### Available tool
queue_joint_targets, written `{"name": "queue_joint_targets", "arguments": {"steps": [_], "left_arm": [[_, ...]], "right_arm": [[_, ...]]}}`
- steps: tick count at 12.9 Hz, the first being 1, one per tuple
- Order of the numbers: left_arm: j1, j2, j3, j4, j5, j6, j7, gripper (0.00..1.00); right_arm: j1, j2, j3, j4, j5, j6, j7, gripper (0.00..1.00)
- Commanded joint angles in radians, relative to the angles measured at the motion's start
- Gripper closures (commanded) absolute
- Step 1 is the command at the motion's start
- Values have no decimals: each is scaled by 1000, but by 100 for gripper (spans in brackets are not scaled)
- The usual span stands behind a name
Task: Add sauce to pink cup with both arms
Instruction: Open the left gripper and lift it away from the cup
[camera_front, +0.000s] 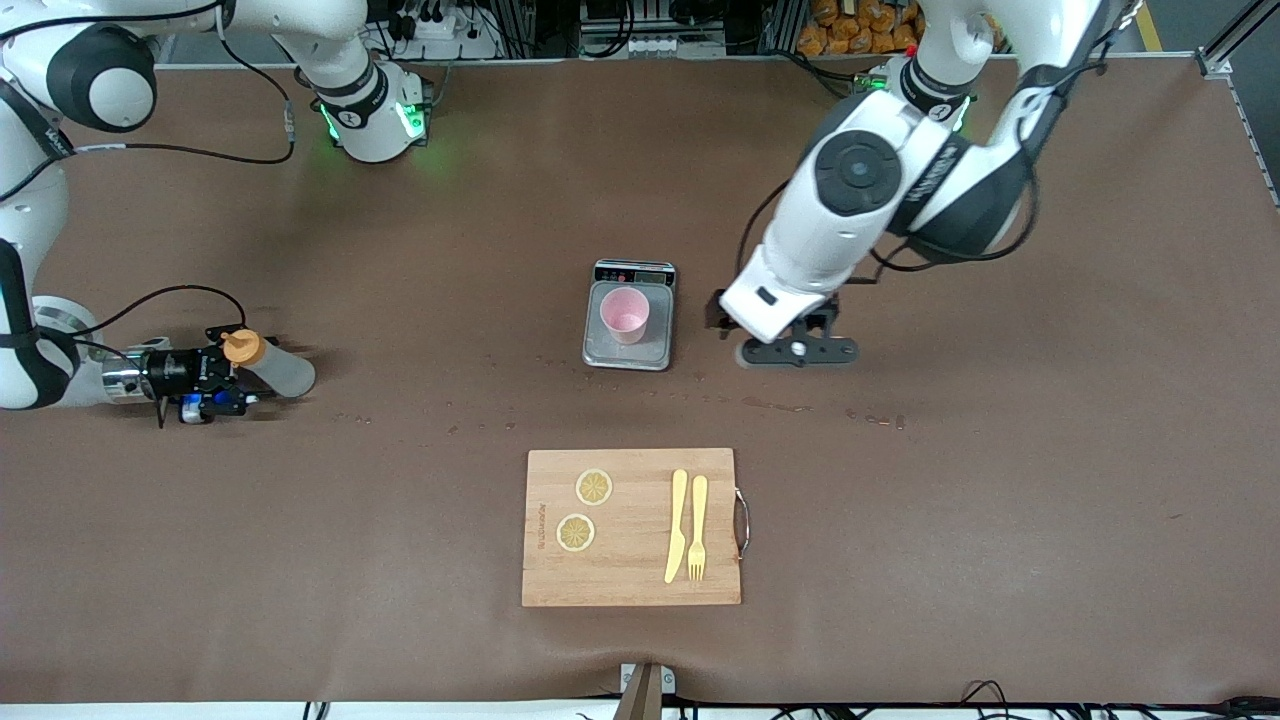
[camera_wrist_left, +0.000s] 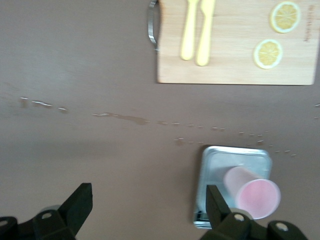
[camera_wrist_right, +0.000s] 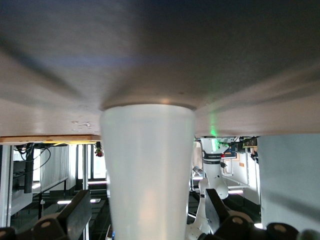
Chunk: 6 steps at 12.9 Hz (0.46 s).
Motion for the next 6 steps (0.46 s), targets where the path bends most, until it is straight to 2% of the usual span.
{"name": "queue_joint_targets", "arguments": {"steps": [1, 2, 3, 5, 6], "left_arm": [[44, -64, -8, -29, 24, -62, 74, 0], [58, -91, -5, -35, 22, -76, 111, 0], [78, -128, -2, -48, 21, -96, 164, 0], [70, -169, 62, -50, 19, -155, 256, 0], [64, -186, 93, -52, 18, -183, 298, 0]], "right_arm": [[30, -13, -4, -26, 25, -6, -15, 26], [25, -18, -2, -21, 25, -6, -15, 59], [24, -21, -2, -15, 25, -6, -12, 77], [18, -56, -4, -8, 25, -7, 5, 85], [13, -65, -5, 2, 24, -9, 11, 92]]}}
